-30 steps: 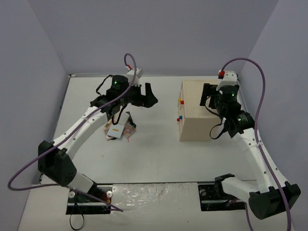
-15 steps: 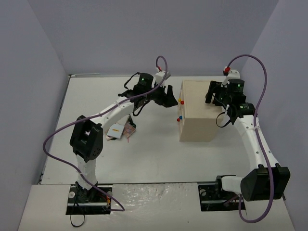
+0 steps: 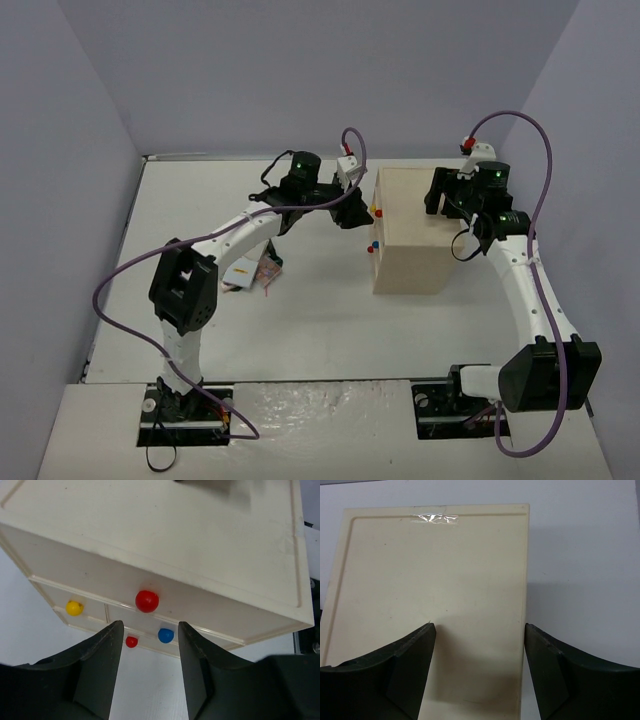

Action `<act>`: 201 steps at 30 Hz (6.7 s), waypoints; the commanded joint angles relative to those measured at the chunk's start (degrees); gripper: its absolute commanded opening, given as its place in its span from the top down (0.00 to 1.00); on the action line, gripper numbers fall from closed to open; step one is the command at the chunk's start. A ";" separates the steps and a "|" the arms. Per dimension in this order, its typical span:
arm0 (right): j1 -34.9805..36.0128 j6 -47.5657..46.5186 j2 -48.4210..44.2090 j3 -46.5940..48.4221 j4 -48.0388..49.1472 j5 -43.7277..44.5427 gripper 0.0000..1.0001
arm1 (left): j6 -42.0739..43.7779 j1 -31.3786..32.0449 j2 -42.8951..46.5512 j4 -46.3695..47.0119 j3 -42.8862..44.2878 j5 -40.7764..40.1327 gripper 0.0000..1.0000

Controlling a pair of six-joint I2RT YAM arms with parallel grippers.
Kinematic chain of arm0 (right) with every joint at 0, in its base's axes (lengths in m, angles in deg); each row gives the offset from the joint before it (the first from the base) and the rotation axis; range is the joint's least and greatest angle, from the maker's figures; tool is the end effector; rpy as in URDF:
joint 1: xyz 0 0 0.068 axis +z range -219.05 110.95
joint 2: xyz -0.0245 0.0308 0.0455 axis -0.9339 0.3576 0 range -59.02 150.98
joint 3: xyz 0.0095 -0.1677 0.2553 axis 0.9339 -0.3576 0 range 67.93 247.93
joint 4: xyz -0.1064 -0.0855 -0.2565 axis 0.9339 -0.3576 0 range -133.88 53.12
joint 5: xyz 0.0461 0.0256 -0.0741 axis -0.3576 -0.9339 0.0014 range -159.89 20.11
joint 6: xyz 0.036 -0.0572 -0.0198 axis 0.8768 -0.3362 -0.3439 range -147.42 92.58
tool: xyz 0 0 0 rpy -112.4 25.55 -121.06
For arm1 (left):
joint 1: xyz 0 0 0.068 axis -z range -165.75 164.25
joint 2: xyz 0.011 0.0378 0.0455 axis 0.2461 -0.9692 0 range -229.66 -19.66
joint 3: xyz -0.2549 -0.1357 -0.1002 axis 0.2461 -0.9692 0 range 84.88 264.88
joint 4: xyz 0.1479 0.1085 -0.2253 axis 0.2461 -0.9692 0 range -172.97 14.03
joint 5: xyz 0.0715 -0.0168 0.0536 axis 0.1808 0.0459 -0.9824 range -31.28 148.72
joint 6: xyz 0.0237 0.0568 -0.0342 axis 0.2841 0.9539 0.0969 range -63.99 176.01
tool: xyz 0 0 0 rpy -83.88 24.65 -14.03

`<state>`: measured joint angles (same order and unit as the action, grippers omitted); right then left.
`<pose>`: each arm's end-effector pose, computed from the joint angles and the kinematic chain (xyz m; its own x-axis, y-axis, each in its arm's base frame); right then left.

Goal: Organize the makeup

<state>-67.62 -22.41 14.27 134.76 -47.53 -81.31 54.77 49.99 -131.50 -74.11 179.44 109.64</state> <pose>0.3396 0.0199 0.3888 -0.3118 0.0780 -0.9470 -0.1870 0.9721 0.1416 0.3946 -0.3390 0.3359 -0.2368 0.1537 -0.9593 0.9707 0.0778 -0.2272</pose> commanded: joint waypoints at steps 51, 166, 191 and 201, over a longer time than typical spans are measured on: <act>-3.98 -4.39 2.00 2.00 3.74 6.49 1.00 | 15.06 1.70 1.46 0.68 3.46 4.66 1.00; 9.49 3.60 -22.76 -4.25 8.46 4.57 0.00 | -43.95 -7.35 13.49 -48.22 -5.28 -77.55 0.03; 16.72 0.68 -27.11 -9.57 8.92 11.25 0.00 | -56.73 -6.47 -7.66 -58.22 9.63 -84.94 0.34; 17.02 0.44 -26.99 -10.05 8.99 11.25 0.00 | -57.35 -6.49 -8.99 -59.07 10.56 -84.64 0.55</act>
<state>-50.99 -21.45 -12.55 124.60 -43.53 -71.26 -1.33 43.17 -142.20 -131.26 187.21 26.67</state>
